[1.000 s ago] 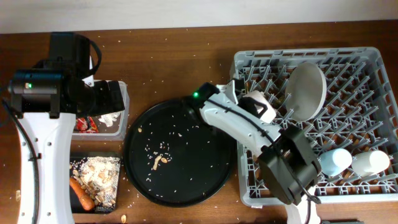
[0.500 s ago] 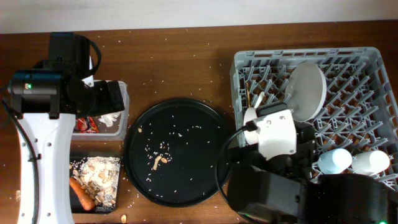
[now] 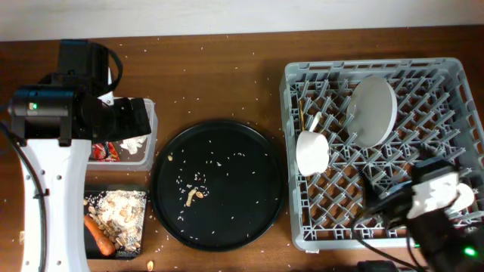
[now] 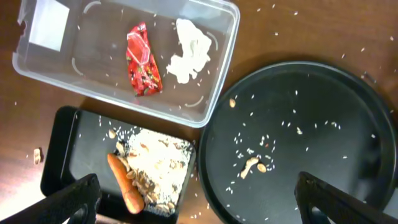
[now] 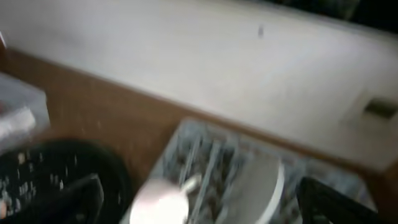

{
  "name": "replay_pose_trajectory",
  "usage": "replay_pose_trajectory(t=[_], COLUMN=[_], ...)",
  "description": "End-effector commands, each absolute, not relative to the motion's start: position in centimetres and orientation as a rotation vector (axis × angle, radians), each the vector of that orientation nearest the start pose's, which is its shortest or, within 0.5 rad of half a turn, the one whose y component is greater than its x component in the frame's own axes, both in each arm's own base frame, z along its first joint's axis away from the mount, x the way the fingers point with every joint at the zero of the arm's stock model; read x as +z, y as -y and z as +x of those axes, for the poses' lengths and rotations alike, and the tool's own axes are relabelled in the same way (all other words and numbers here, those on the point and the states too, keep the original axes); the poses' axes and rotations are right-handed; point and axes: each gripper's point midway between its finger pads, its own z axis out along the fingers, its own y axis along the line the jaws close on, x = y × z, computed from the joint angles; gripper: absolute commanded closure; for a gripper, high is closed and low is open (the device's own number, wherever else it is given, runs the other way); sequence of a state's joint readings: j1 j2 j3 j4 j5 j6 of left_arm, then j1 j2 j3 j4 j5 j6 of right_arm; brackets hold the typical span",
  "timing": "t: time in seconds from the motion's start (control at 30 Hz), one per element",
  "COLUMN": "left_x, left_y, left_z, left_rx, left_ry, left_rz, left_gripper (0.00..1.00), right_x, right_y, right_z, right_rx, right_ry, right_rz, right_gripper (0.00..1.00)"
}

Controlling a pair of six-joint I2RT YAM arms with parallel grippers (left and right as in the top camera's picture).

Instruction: Sort waste into correct bins and load items into the dishwasher rack

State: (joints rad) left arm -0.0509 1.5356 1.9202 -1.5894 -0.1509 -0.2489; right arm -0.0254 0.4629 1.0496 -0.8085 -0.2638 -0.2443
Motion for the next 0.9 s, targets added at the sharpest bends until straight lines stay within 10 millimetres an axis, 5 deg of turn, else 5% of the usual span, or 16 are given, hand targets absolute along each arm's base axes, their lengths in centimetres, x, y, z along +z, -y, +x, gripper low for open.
replay_pose_trajectory(t=[0.0,0.1,0.17,0.5,0.57,0.6,0.67,0.7,0.77,0.8,0.87], left_x=[30.2,30.2,30.2,30.6,32.5,34.1,38.3,38.8,37.5,32.9,30.5], left_y=[-1.3,-1.3,-1.3,-1.0,-0.1,0.5,-0.8,-0.7,1.1,1.7,1.7], left_z=[30.2,30.2,30.2,29.9,28.3,25.7,25.1,25.5,26.2,25.6,25.1], left_rx=[0.145,0.145,0.145,0.132,0.100,0.083,0.075,0.014,-0.064,-0.104,-0.112], left_ry=[-2.723,-2.723,-2.723,-2.709,-2.643,-2.580,-2.235,-2.085,-1.843,-1.696,-1.613], left_rz=[-0.294,-0.294,-0.294,-0.282,-0.239,-0.193,-0.223,-0.225,-0.034,-0.003,-0.004], left_gripper=[0.01,0.01,0.01,0.01,0.01,0.01,0.01,0.01,0.01,0.01,0.01], right_x=[26.2,17.9,15.8,16.4,16.4,16.4,16.4,16.4,16.4,16.4,16.4], right_y=[-4.6,-4.7,-4.4,-4.4,-4.4,-4.4,-4.4,-4.4,-4.4,-4.4,-4.4], right_z=[19.1,21.6,23.3,23.9,23.9,23.9,23.9,23.9,23.9,23.9,23.9], right_rx=[0.101,0.091,0.069,0.046,0.046,0.046,0.046,0.046,0.046,0.046,0.046], right_ry=[-1.807,-1.710,-1.645,-1.557,-1.557,-1.557,-1.557,-1.557,-1.557,-1.557,-1.557], right_rz=[-0.408,-0.423,-0.419,-0.421,-0.421,-0.421,-0.421,-0.421,-0.421,-0.421,-0.421], right_gripper=[0.01,0.01,0.01,0.01,0.01,0.01,0.01,0.01,0.01,0.01,0.01])
